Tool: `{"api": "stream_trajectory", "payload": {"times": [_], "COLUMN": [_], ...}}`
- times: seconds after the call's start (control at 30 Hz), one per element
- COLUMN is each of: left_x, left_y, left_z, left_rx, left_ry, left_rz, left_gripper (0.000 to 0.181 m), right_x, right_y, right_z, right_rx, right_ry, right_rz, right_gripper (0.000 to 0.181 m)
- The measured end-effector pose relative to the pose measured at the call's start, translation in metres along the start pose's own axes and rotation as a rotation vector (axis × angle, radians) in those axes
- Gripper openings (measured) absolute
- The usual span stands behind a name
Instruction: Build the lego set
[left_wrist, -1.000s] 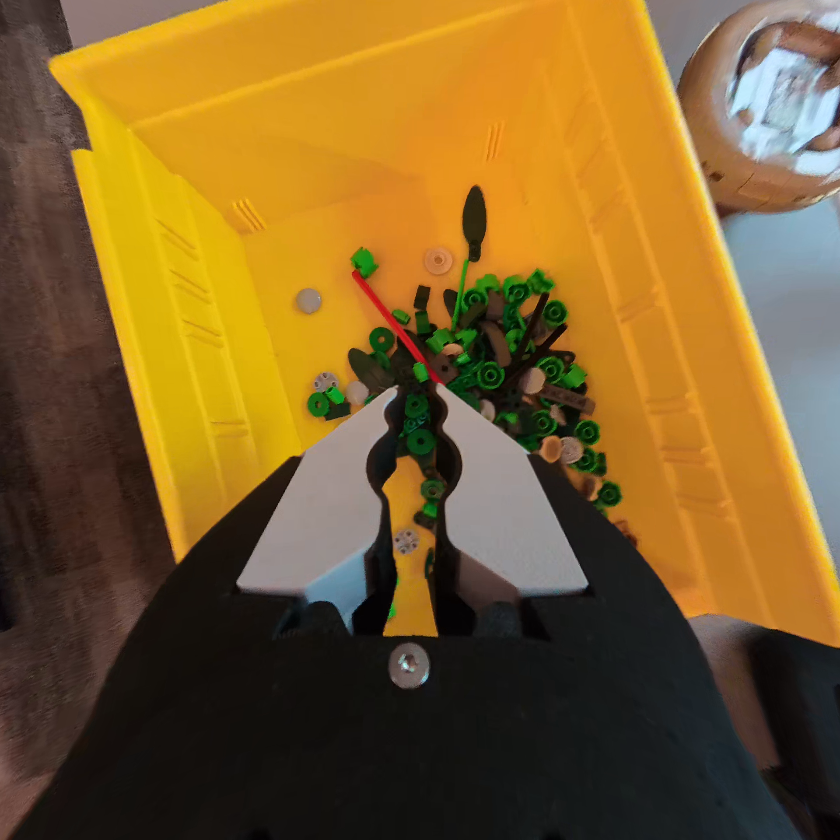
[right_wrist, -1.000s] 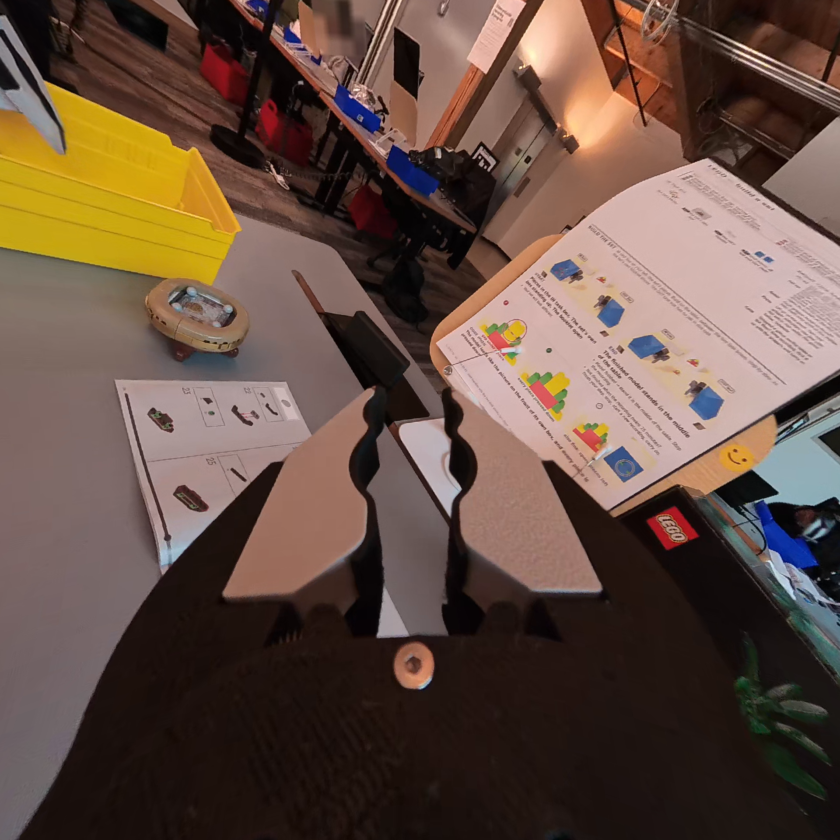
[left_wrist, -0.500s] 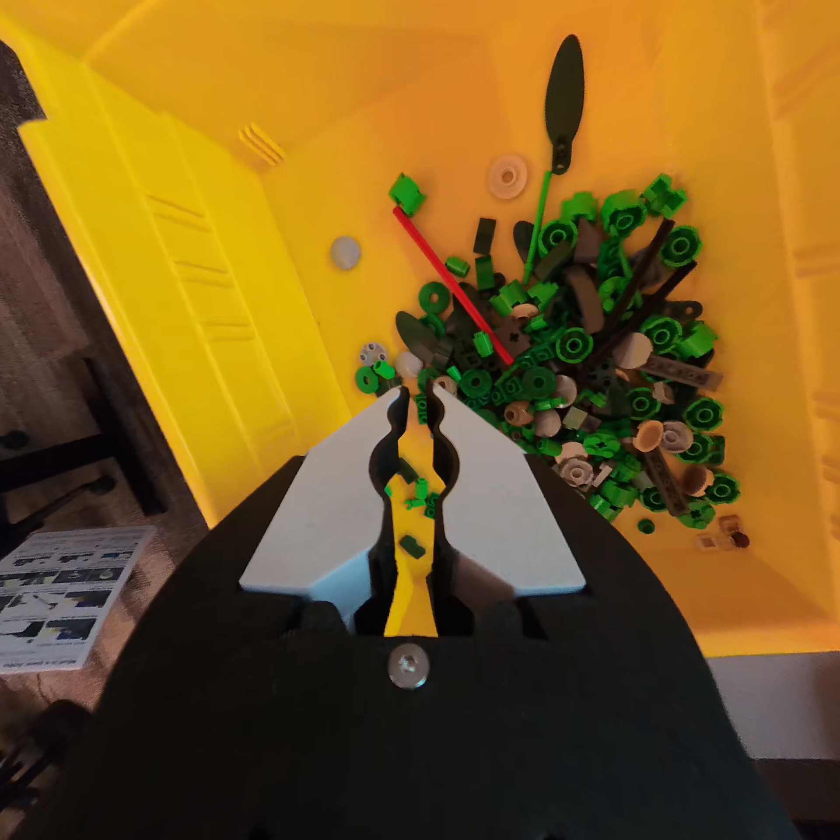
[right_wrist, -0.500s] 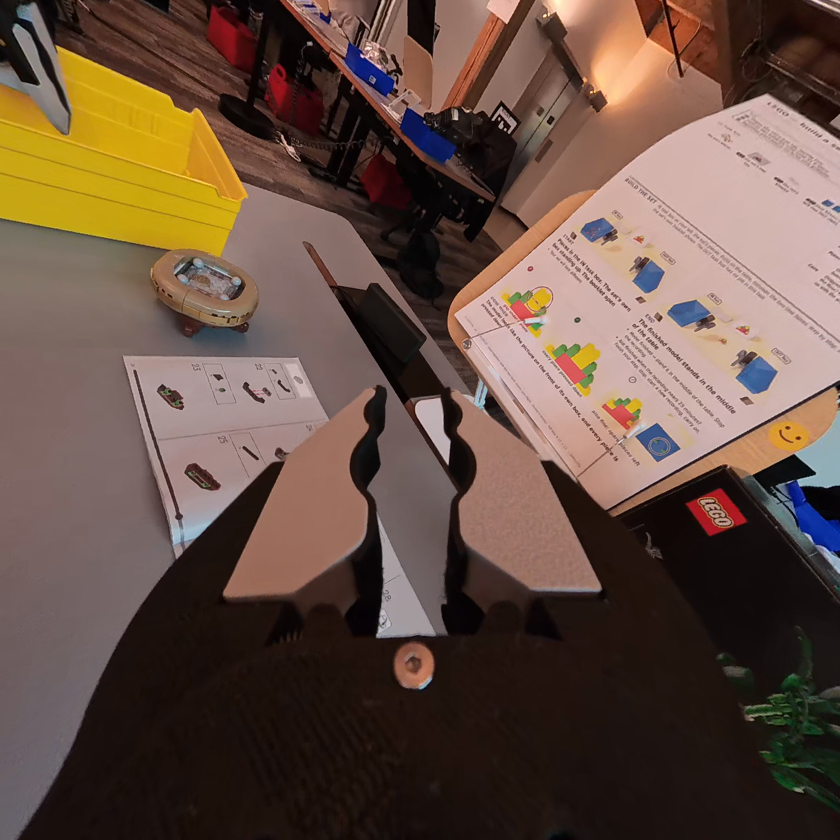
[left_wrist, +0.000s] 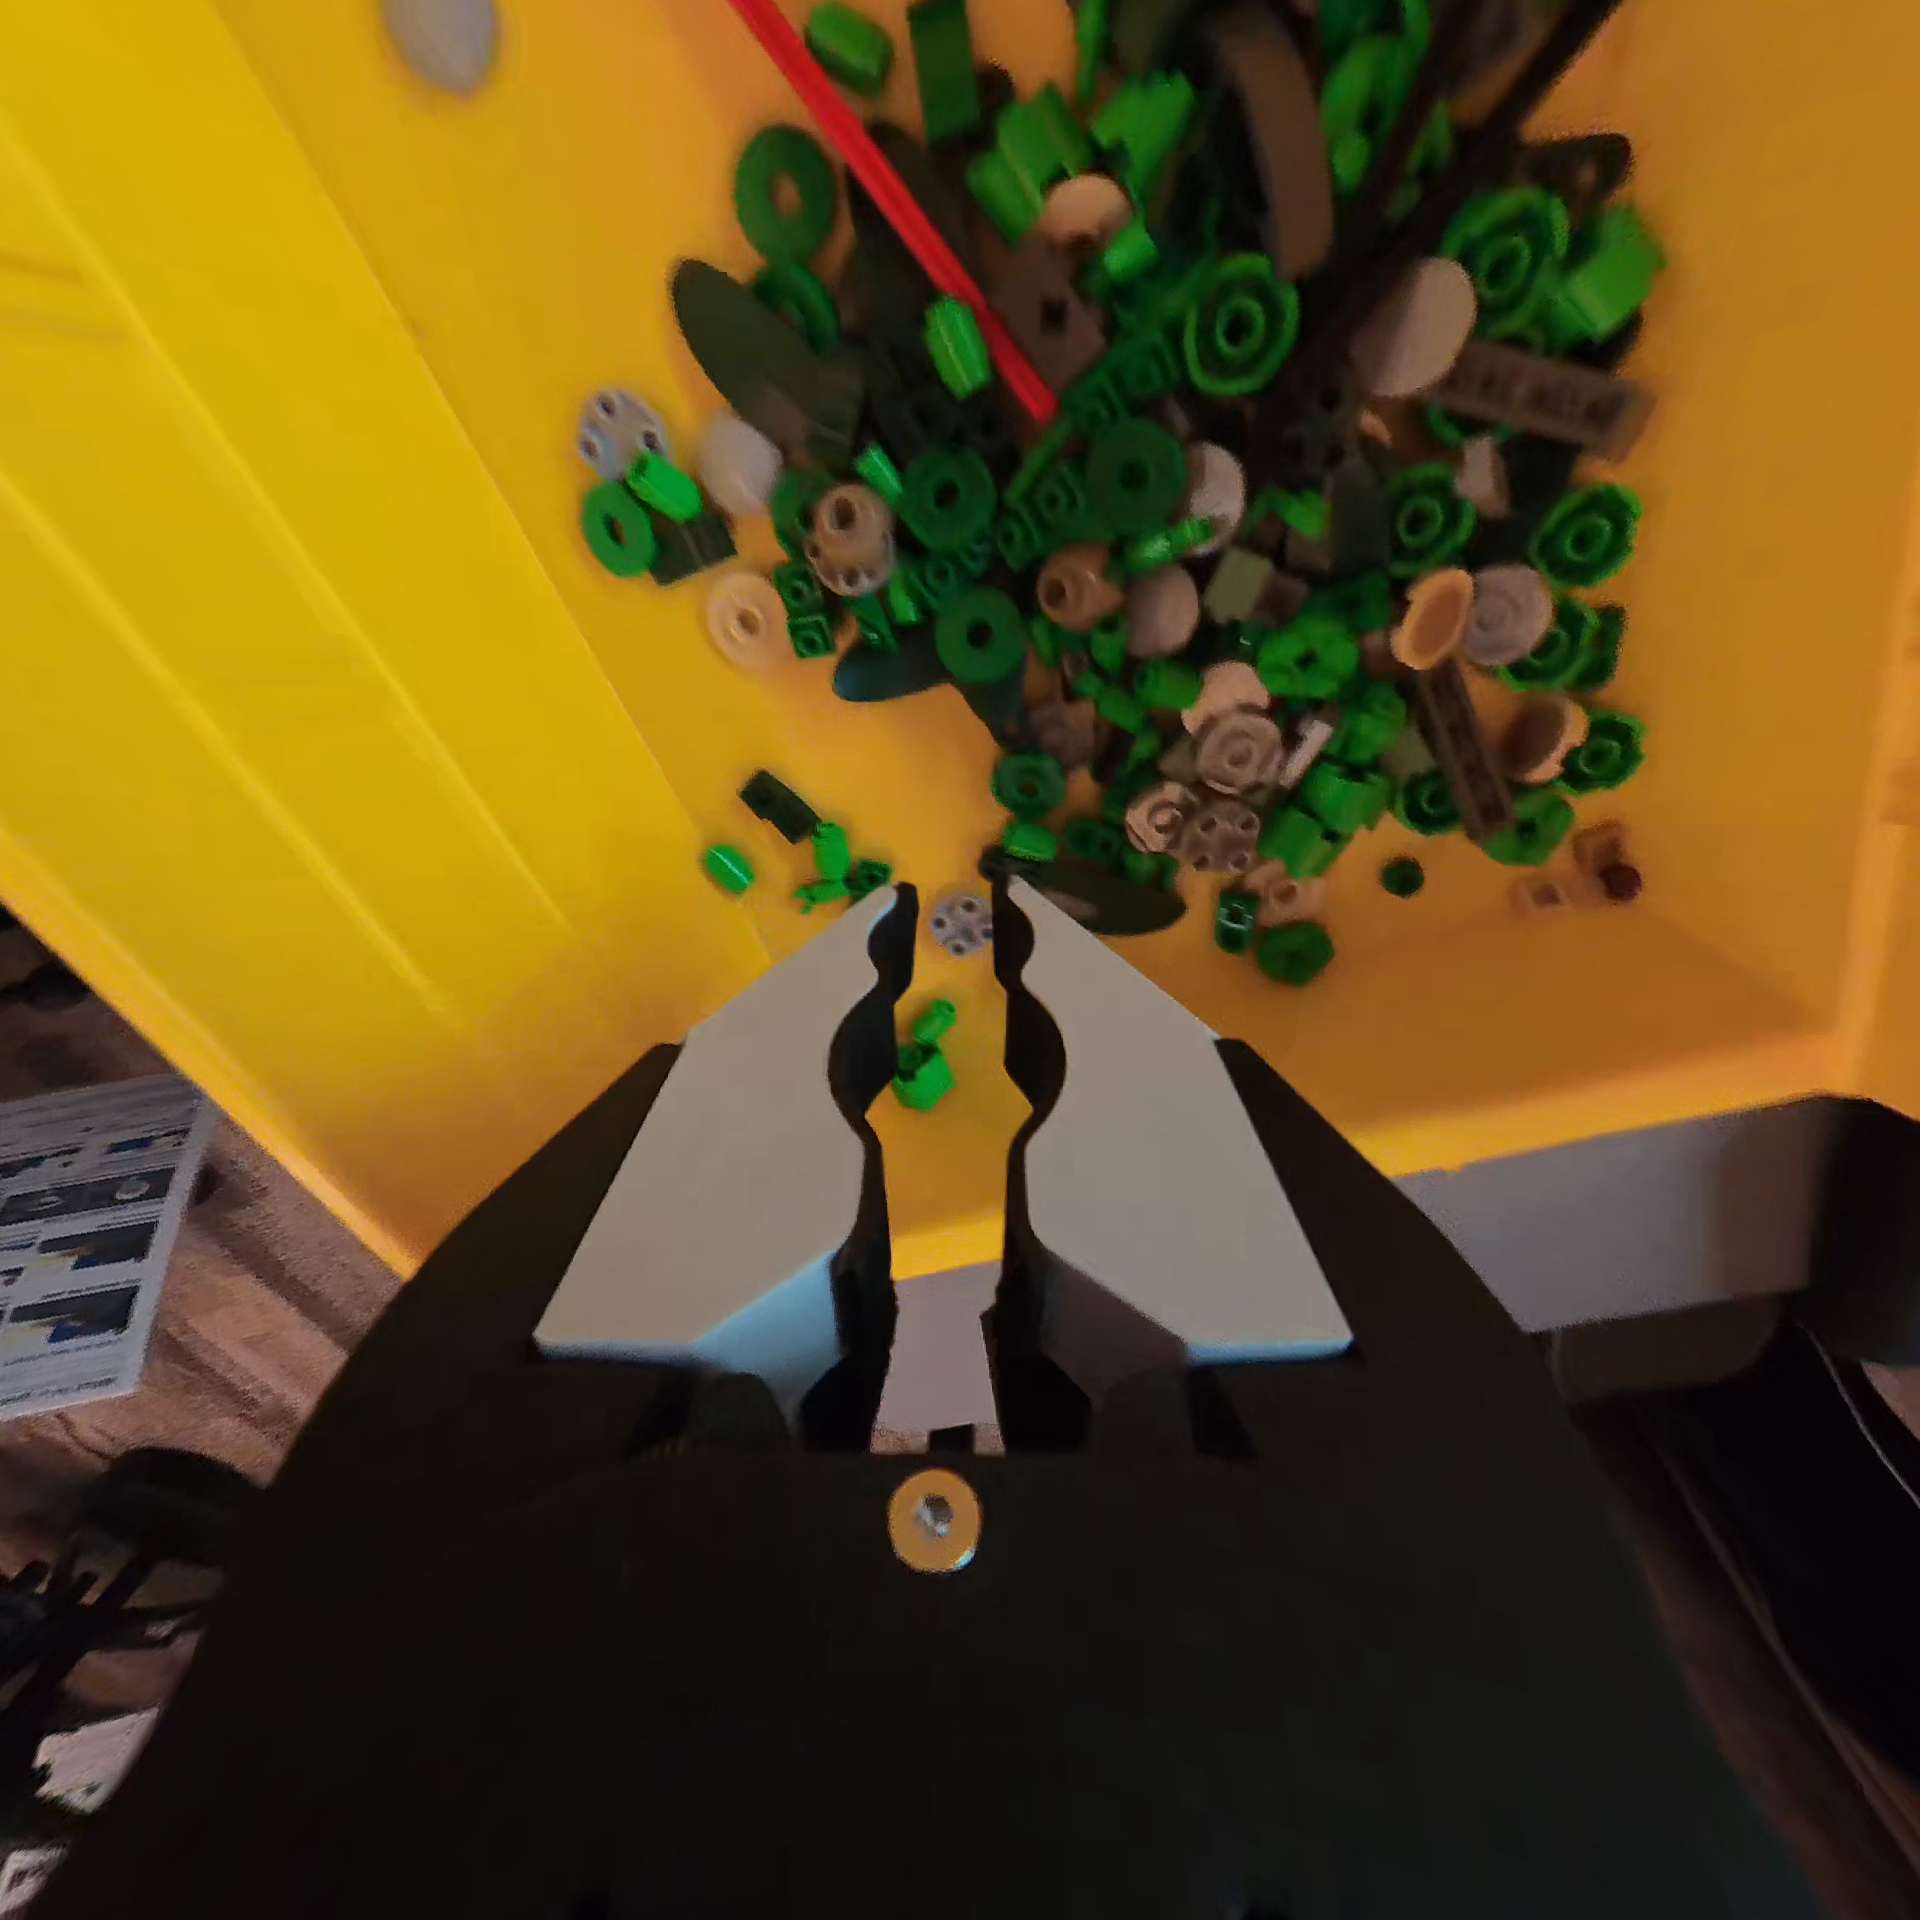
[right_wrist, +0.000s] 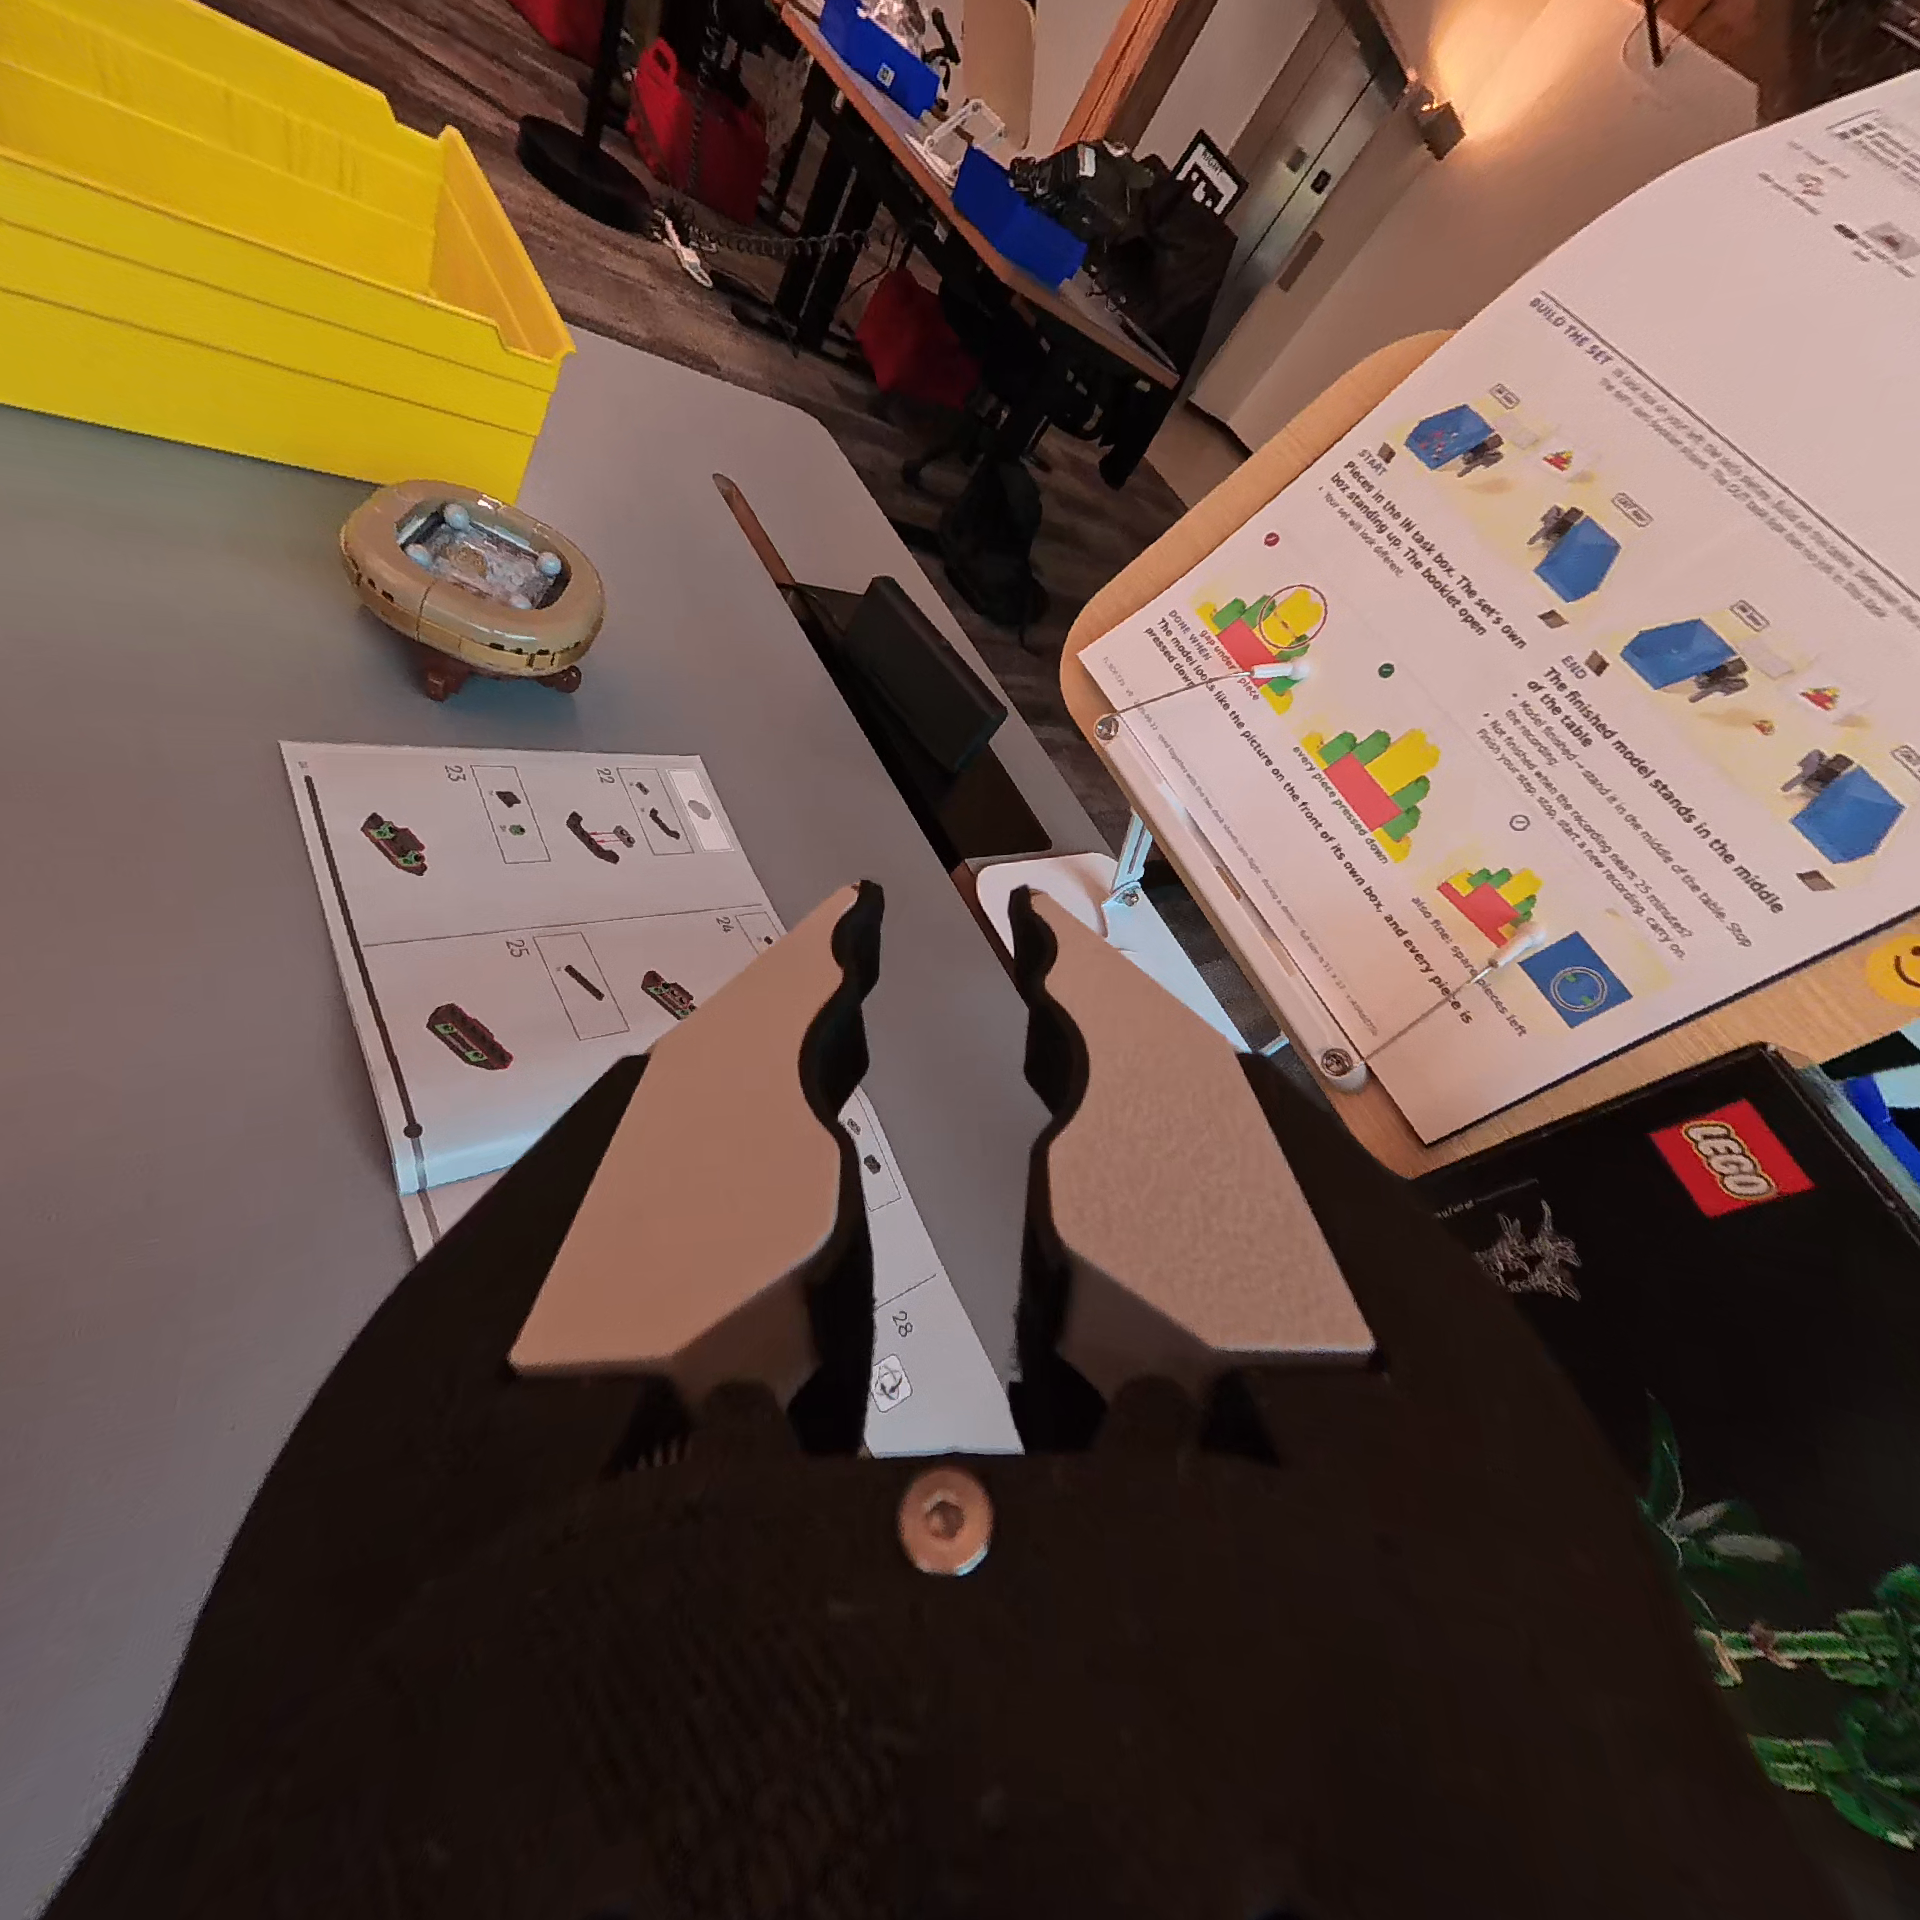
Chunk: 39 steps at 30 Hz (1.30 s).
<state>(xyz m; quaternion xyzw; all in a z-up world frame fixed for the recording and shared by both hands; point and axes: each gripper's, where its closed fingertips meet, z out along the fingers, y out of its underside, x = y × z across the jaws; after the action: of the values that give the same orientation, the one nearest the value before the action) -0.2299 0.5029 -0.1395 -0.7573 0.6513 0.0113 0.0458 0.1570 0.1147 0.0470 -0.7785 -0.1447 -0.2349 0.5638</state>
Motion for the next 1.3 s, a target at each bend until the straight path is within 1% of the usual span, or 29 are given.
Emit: {"api": "stream_trajectory", "payload": {"times": [0.03, 0.13, 0.2, 0.27, 0.33, 0.37, 0.5, 0.57, 0.67, 0.77, 0.87, 0.93, 1.03, 1.23, 1.3], "left_x": [0.006, 0.029, 0.039, 0.042, 0.038, 0.036, 0.047, 0.045, 0.047, 0.037, 0.035, 0.029, 0.023, 0.023, 0.023], "left_y": [0.001, 0.003, 0.003, 0.002, -0.001, -0.003, -0.011, -0.015, -0.022, -0.028, -0.034, -0.04, -0.042, -0.045, -0.044], "left_z": [-0.002, -0.007, -0.009, -0.008, -0.007, -0.006, -0.007, -0.005, -0.003, 0.001, 0.006, 0.008, 0.013, 0.014, 0.013], "left_rx": [0.013, 0.053, 0.068, 0.075, 0.091, 0.098, 0.151, 0.164, 0.186, 0.194, 0.208, 0.226, 0.218, 0.236, 0.24], "left_ry": [0.028, 0.123, 0.142, 0.113, 0.067, 0.066, 0.152, 0.127, 0.094, 0.023, 0.017, -0.011, -0.035, -0.02, -0.015], "left_rz": [0.001, 0.029, 0.066, 0.11, 0.145, 0.146, 0.147, 0.164, 0.187, 0.19, 0.186, 0.176, 0.168, 0.17, 0.176], "left_gripper": [0.013, 0.014, 0.018, 0.018, 0.016, 0.017, 0.022, 0.026, 0.025, 0.024, 0.024, 0.024, 0.026, 0.017, 0.005], "right_x": [-0.001, -0.007, -0.008, -0.009, -0.01, -0.01, -0.009, -0.007, -0.005, -0.004, -0.004, -0.004, -0.004, -0.003, -0.003], "right_y": [0.001, 0.006, 0.009, 0.011, 0.012, 0.012, 0.014, 0.014, 0.014, 0.015, 0.015, 0.016, 0.017, 0.019, 0.02], "right_z": [0.002, 0.008, 0.011, 0.012, 0.013, 0.013, 0.012, 0.011, 0.01, 0.009, 0.008, 0.009, 0.009, 0.009, 0.009], "right_rx": [-0.007, -0.032, -0.047, -0.055, -0.057, -0.059, -0.064, -0.061, -0.054, -0.054, -0.057, -0.059, -0.062, -0.068, -0.071], "right_ry": [-0.005, -0.024, -0.03, -0.034, -0.035, -0.035, -0.031, -0.029, -0.026, -0.024, -0.023, -0.023, -0.024, -0.023, -0.023], "right_rz": [-0.008, -0.02, -0.022, -0.021, -0.022, -0.022, -0.022, -0.016, -0.004, 0.0, 0.001, 0.001, 0.002, 0.005, 0.006], "right_gripper": [0.024, 0.024, 0.024, 0.024, 0.024, 0.024, 0.024, 0.024, 0.024, 0.024, 0.024, 0.024, 0.024, 0.024, 0.024]}}
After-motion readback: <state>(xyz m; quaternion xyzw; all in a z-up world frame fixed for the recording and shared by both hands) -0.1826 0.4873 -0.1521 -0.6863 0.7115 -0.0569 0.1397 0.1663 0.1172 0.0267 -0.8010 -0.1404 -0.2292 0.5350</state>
